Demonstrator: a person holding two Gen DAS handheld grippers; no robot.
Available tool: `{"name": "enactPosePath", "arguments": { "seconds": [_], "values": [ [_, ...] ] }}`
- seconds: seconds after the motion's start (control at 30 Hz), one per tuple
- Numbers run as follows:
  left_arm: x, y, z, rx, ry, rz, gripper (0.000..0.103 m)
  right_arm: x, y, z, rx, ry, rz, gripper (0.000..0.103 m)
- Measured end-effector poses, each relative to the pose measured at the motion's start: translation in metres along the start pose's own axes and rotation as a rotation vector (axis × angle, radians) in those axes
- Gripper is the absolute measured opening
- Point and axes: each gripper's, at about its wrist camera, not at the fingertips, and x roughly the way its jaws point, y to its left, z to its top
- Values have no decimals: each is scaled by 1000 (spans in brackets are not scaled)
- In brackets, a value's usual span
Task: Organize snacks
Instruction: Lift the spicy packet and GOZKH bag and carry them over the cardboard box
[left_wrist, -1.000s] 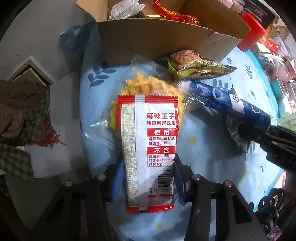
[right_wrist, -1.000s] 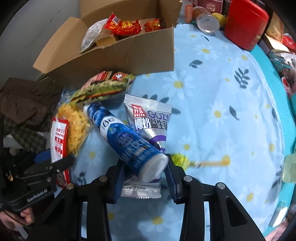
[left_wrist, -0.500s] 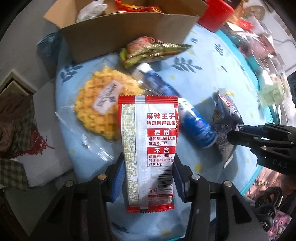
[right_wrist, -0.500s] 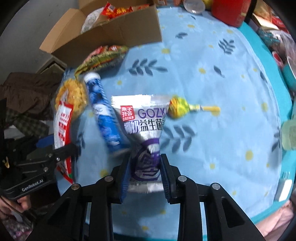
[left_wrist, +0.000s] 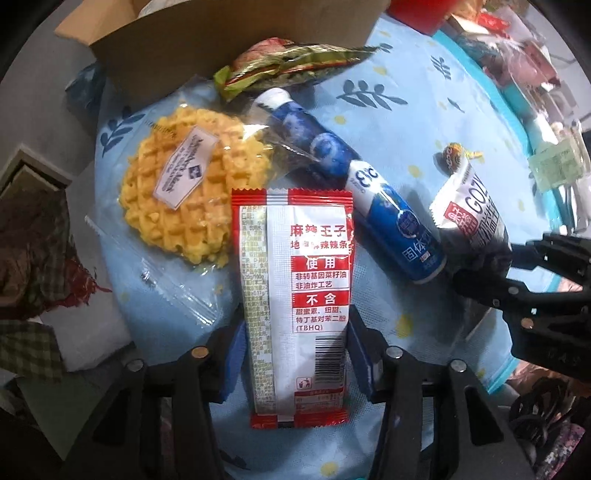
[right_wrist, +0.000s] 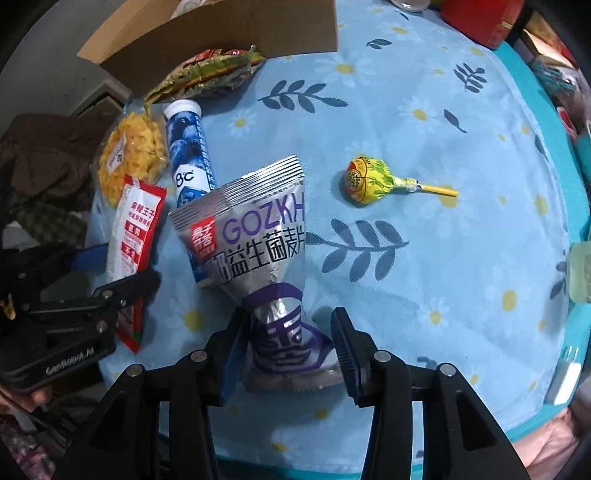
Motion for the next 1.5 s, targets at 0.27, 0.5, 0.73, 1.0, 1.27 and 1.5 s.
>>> {"name": "enactPosePath", "arguments": {
  "seconds": [0.27,0.5,0.73,1.0,1.27,1.5],
  "values": [
    [-2,-16,-1,43,-25,56,47,13,7,1,-26,-10,15,31],
    [-15,-8,-7,19,-37,17,45,7,13,-8,-29,-22,35,25],
    [-37,-12,-12,38,-89,9,44,-5,15,-15,-24,-43,81,24],
    [-59,-12,-12,14,-140,-20,44,-31,23,-22,-44,-86,100,24],
    [-93,-14,-13,-13,-211,-24,44,-60,26,-28,-47,-151,108,24],
    [-132,-10,-10,-26,-294,-25,44,-99,35,-28,-68,-237,123,24]
  ]
}}
